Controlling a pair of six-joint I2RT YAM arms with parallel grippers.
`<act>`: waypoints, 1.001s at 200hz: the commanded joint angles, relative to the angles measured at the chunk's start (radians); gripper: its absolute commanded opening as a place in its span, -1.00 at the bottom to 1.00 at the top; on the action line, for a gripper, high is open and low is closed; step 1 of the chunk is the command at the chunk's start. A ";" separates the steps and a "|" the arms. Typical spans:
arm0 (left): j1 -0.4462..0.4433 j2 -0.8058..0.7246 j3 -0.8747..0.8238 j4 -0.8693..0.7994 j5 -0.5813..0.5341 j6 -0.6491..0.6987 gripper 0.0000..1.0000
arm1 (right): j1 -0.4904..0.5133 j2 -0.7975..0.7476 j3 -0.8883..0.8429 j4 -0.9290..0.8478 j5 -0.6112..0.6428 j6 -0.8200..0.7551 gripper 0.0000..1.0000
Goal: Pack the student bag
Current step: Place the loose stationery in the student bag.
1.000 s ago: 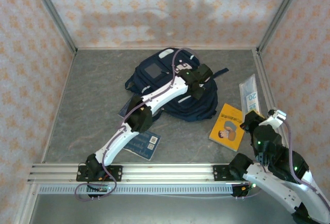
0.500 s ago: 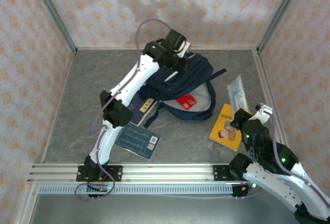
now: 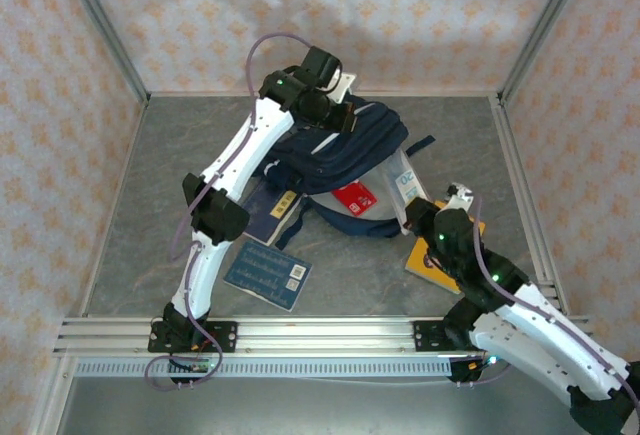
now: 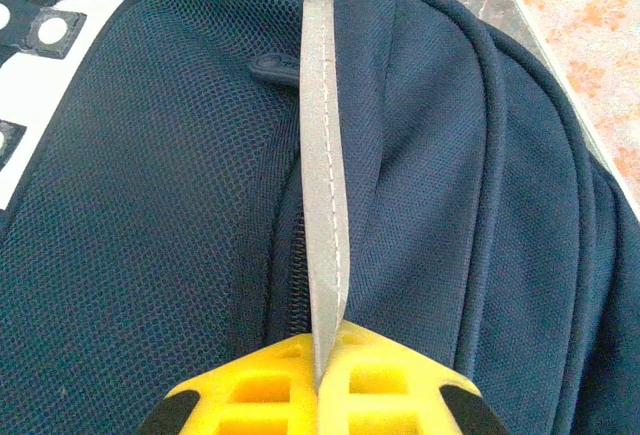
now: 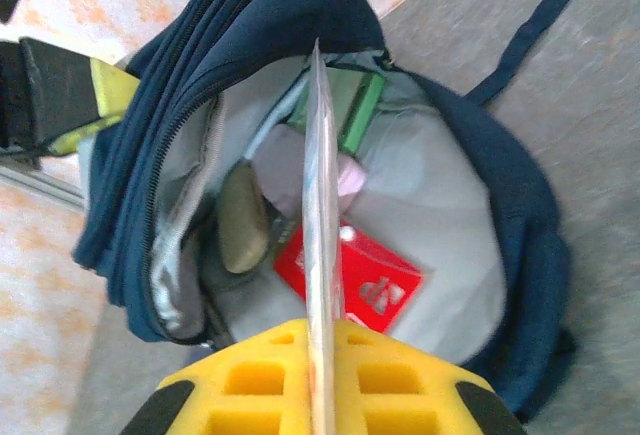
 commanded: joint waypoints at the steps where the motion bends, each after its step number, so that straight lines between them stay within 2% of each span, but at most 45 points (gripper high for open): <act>1: 0.007 -0.067 0.035 0.077 0.073 -0.031 -1.00 | -0.055 0.035 -0.055 0.221 -0.145 0.125 -0.86; 34: 0.006 -0.061 0.025 0.104 0.124 -0.066 -1.00 | -0.123 0.165 -0.094 0.421 -0.253 0.214 -0.88; 101: 0.006 -0.051 0.007 0.137 0.189 -0.100 -1.00 | -0.125 0.526 0.013 0.650 -0.221 0.214 -0.91; 160: 0.006 -0.035 0.003 0.177 0.250 -0.138 -1.00 | -0.127 1.057 0.196 0.990 -0.205 0.314 -0.94; 180: 0.005 -0.027 0.002 0.183 0.267 -0.146 -1.00 | -0.129 1.245 0.303 1.076 -0.217 0.368 -0.83; 200: 0.005 -0.018 0.001 0.195 0.279 -0.156 -1.00 | -0.135 1.439 0.456 1.128 -0.293 0.400 -0.70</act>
